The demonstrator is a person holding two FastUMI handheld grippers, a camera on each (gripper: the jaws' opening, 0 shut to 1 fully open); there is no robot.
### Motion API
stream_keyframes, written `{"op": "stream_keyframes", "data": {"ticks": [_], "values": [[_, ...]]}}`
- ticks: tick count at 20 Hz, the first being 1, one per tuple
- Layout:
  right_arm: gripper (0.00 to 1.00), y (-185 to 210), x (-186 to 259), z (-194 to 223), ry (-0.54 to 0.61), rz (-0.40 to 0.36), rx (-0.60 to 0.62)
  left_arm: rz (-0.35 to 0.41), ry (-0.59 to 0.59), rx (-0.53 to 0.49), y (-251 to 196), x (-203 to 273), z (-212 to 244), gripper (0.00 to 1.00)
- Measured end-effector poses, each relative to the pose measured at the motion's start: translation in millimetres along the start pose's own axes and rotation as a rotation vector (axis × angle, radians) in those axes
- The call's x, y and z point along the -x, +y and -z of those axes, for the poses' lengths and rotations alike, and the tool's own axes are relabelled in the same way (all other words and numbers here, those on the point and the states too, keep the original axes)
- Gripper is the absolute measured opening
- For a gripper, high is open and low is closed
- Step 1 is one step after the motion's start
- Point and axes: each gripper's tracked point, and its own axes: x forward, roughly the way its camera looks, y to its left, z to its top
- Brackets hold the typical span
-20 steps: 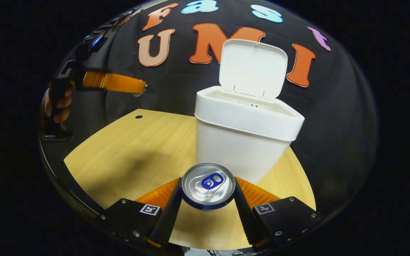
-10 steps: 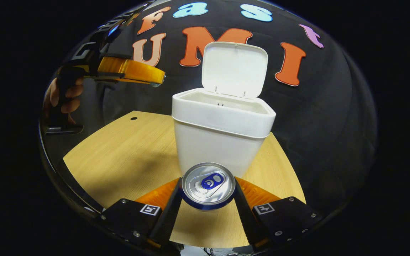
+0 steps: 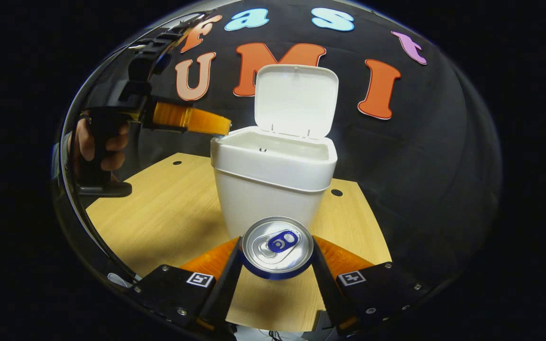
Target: Press the lid of the desktop garbage bin to open it, pick up the crumpled paper on the desktop and throw it into the bin, then pick up the pop can on the desktop and drop it into the bin, and finally close the garbage bin lid.
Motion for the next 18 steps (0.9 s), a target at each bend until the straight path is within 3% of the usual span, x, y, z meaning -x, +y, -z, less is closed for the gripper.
{"op": "stream_keyframes", "data": {"ticks": [9, 12, 13, 16, 18], "values": [[0.81, -17.4, -0.5, -20.6, -0.055, 0.027, 0.012, -0.033, 0.011, -0.019, -7.0, -8.2, 5.7, 0.19], [0.8, -23.3, 1.4, -33.2, -0.088, 0.039, 0.02, -0.03, 0.016, -0.023, -8.7, -8.0, 6.2, 0.25], [0.8, -25.3, 0.6, -37.1, -0.097, 0.043, 0.025, -0.031, 0.015, -0.027, -9.1, -7.7, 6.9, 0.31], [0.8, -31.8, -0.7, -49.1, -0.135, 0.059, 0.046, -0.027, 0.005, -0.022, -10.6, -3.4, 3.7, 0.3], [0.8, -35.5, -2.0, -58.7, -0.161, 0.068, 0.059, -0.034, -0.005, -0.03, -8.3, -4.3, 0.7, 0.44]]}}
